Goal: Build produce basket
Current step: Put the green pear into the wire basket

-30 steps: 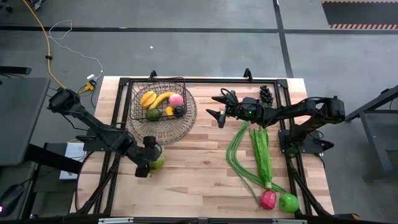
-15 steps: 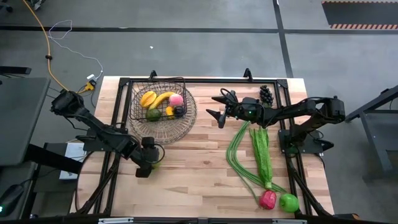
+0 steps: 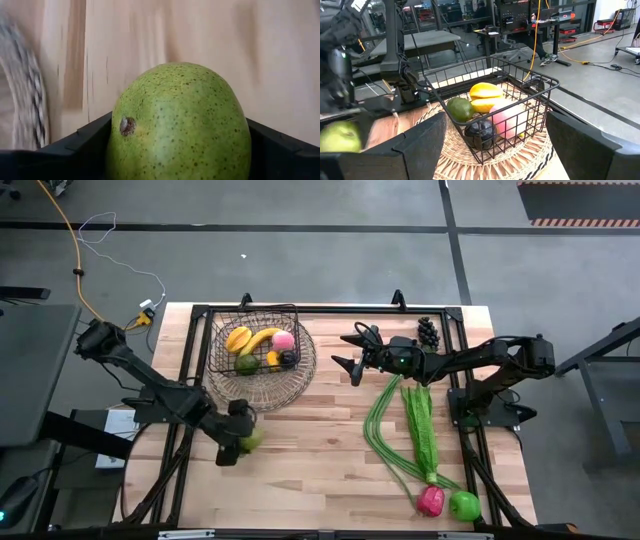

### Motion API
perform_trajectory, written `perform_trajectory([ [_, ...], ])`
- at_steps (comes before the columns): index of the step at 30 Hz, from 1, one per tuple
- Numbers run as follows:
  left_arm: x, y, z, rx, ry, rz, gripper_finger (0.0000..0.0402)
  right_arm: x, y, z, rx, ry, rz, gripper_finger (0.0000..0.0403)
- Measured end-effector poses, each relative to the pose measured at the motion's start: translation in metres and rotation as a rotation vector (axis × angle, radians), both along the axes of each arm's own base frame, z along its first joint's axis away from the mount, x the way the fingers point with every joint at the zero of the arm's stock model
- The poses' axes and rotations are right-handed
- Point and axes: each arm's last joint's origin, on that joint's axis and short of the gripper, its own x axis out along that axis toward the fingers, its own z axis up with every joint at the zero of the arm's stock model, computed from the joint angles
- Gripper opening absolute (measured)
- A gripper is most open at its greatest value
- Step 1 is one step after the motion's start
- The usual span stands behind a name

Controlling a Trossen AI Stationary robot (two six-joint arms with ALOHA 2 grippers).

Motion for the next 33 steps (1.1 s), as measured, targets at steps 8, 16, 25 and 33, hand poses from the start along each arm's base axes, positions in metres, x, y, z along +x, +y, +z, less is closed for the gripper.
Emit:
perform_trajectory([
  [8, 0.003, 0.020, 0.058, 0.157, -0.460, -0.043, 0.0328, 0.000, 0.000, 0.000, 0.001, -0.003, 0.000, 0.0332],
  [16, 0.001, 0.067, 0.088, 0.365, -0.795, 0.037, 0.0329, 0.000, 0.000, 0.000, -0.002, -0.001, 0.000, 0.0332],
  [25, -0.020, 0.106, 0.038, 0.299, -1.004, 0.244, 0.0330, 0.001, 0.002, 0.000, -0.019, 0.006, 0.091, 0.0332],
  [33, -0.024, 0.115, 0.033, 0.207, -1.020, 0.255, 0.0331, 0.002, 0.007, 0.002, -0.049, -0.008, 0.250, 0.0332],
])
